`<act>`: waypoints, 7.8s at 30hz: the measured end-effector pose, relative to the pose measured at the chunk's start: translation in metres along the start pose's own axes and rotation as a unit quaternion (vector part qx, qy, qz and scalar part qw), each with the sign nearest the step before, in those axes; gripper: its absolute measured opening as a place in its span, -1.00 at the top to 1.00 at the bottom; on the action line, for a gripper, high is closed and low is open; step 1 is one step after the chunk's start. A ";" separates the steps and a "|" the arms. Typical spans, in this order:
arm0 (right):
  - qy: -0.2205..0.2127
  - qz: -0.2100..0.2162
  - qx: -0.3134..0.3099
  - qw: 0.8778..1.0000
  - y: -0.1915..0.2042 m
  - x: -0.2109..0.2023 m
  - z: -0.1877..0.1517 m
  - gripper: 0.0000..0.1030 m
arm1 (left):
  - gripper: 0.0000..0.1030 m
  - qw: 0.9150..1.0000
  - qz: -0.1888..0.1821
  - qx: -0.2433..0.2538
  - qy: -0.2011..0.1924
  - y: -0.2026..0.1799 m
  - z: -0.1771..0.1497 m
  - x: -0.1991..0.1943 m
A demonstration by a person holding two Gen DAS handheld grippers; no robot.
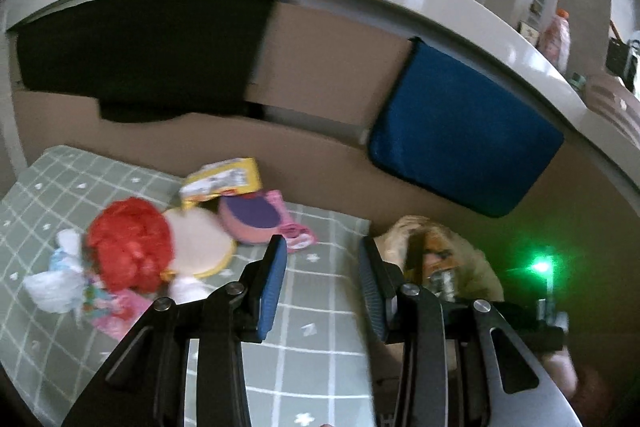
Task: Collect trash
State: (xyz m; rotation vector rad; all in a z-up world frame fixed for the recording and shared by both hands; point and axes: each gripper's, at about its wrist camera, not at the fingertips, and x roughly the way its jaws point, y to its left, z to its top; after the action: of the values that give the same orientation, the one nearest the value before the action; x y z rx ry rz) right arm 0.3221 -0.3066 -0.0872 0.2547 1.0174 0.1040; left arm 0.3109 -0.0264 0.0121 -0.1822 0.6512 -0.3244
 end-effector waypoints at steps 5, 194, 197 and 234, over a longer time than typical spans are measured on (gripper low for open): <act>-0.042 -0.021 -0.013 0.999 0.012 -0.035 -0.001 0.03 | 0.24 1.000 0.030 -0.001 -0.004 0.025 -0.007 -0.011; -0.113 -0.041 0.005 0.993 -0.010 -0.046 0.003 -0.23 | 0.02 0.999 -0.012 0.011 0.028 -0.017 -0.042 0.035; -0.121 -0.032 -0.001 0.992 0.001 -0.062 0.006 -0.23 | 0.02 1.000 -0.008 0.005 0.019 -0.008 -0.042 0.023; -0.037 0.104 -0.090 0.990 0.236 0.136 0.132 0.34 | 0.03 0.983 0.065 -0.169 0.039 0.237 -0.041 0.020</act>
State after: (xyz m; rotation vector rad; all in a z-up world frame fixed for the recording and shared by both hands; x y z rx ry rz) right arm 0.5132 -0.0723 -0.0730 0.1979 0.8996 0.3718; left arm 0.3566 0.1856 -0.0940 -0.4500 0.7899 -0.0925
